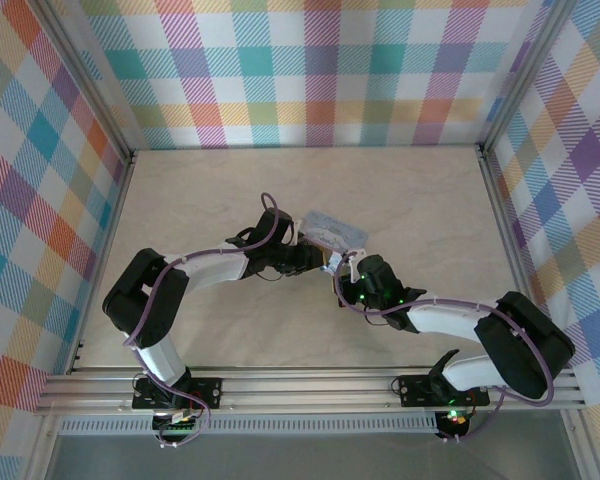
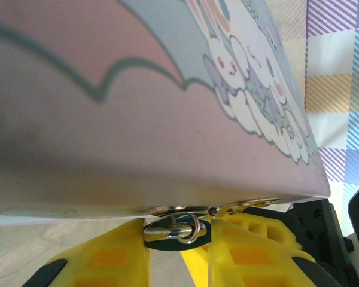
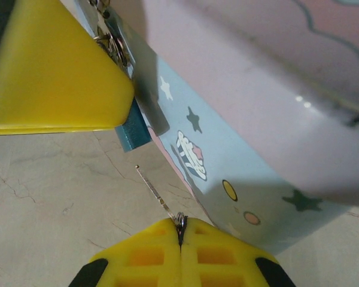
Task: Unlock a padlock with a key
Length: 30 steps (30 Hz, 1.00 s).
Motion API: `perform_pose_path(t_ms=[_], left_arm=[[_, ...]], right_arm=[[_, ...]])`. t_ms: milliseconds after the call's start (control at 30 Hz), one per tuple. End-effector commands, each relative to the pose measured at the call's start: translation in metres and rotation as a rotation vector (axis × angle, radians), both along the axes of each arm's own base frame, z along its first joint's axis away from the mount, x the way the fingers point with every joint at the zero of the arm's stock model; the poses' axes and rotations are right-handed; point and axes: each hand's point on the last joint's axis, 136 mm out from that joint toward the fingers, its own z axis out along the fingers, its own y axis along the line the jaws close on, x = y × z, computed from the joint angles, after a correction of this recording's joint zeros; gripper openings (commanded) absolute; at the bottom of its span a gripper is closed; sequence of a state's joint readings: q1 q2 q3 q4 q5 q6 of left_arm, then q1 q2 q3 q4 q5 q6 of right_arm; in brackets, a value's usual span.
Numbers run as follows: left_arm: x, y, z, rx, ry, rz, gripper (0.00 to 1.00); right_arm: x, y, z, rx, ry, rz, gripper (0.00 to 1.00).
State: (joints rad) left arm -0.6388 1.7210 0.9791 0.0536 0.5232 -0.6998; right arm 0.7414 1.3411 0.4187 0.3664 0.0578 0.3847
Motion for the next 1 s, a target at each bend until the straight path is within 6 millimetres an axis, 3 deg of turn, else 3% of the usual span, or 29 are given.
perform_pose_path(t_ms=[0,967], left_arm=[[0.006,-0.005,0.018,-0.05,-0.029,-0.004,0.25],[0.005,-0.005,0.015,-0.05,-0.028,-0.002,0.25]], right_arm=[[0.01,0.006,0.013,0.032,-0.031,-0.03,0.0],[0.017,0.016,0.02,0.073,-0.036,-0.025,0.0]])
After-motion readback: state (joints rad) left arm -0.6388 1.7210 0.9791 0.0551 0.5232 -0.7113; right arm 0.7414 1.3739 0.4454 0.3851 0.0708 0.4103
